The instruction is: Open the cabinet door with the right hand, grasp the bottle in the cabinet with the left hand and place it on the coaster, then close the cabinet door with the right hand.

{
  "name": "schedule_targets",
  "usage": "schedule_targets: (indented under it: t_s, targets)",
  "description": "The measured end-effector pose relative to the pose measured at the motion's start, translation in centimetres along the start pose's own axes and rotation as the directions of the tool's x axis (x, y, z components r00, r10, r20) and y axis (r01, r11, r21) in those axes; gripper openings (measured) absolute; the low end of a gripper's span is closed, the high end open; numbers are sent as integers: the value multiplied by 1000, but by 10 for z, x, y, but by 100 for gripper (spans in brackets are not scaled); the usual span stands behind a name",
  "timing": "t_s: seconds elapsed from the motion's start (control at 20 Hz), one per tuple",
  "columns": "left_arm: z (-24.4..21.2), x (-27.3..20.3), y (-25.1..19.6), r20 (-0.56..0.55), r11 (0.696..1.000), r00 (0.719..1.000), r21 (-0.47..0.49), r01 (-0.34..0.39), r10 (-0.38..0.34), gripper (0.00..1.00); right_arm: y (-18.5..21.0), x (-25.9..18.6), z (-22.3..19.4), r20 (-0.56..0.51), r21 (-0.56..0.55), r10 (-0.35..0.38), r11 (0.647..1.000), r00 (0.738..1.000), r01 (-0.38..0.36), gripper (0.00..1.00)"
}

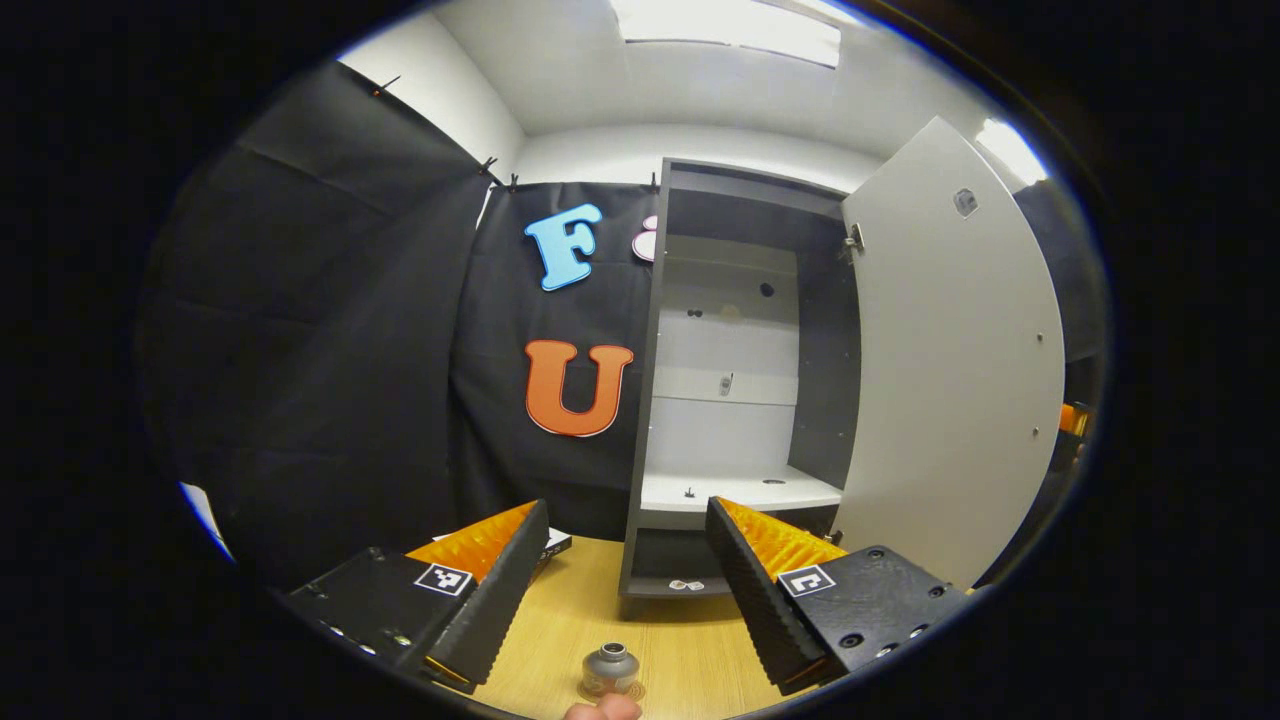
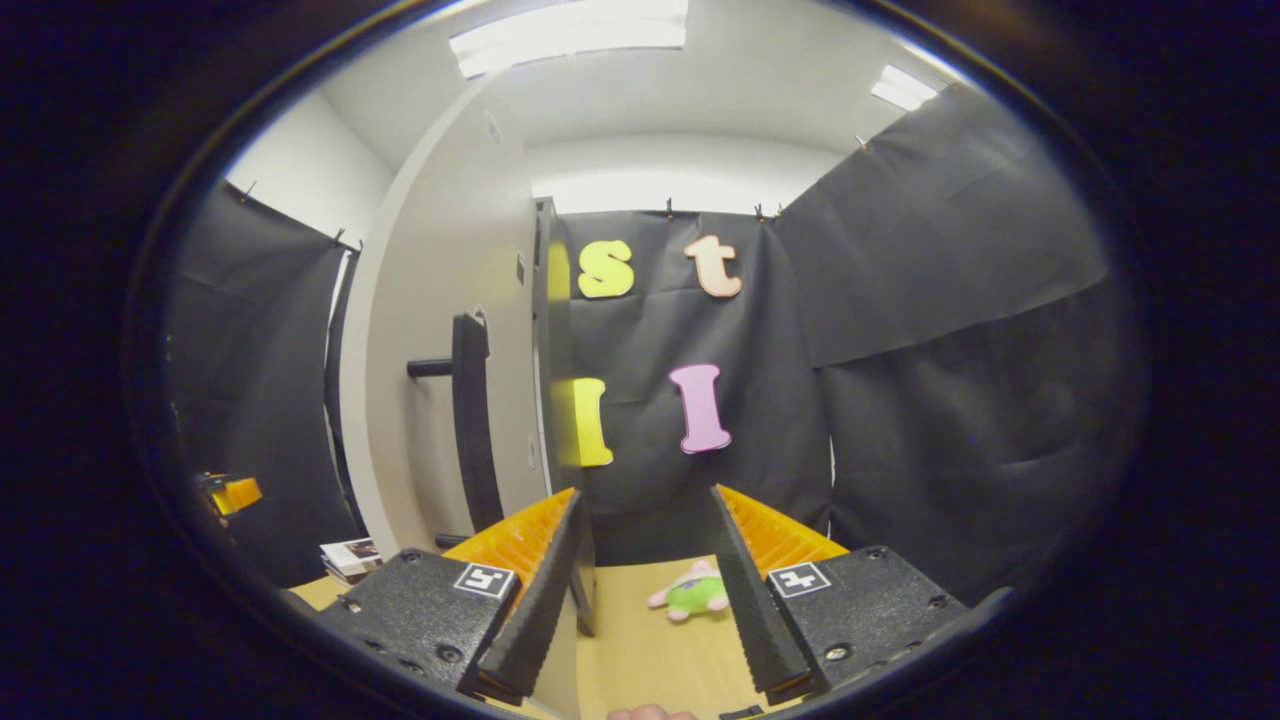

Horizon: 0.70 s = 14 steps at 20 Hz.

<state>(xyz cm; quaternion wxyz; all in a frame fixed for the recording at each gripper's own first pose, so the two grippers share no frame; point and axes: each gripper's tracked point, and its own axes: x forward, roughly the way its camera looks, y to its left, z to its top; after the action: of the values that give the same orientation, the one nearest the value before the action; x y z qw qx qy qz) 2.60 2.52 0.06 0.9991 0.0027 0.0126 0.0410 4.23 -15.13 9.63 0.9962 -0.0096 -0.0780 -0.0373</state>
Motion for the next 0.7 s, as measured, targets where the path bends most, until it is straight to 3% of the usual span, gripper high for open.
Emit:
schedule_targets:
  t_s: [0.3,0.45,0.6,0.7]
  targets:
    - [-6,-11,4,-8,999,1000,44,1,-1,95,14,7,1,-6,-64,10,998,1000,-10,77]
    - [-7,-12,5,-9,999,1000,41,0,0,95,13,5,3,-8,-96,-2,995,1000,1,72]
    - [-10,-12,8,-8,999,1000,40,0,1,95,17,4,1,-16,-75,-2,997,1000,1,75]
    - [-11,-11,8,-10,999,1000,46,2,-2,95,28,7,-2,-23,-29,38,999,999,-39,75]
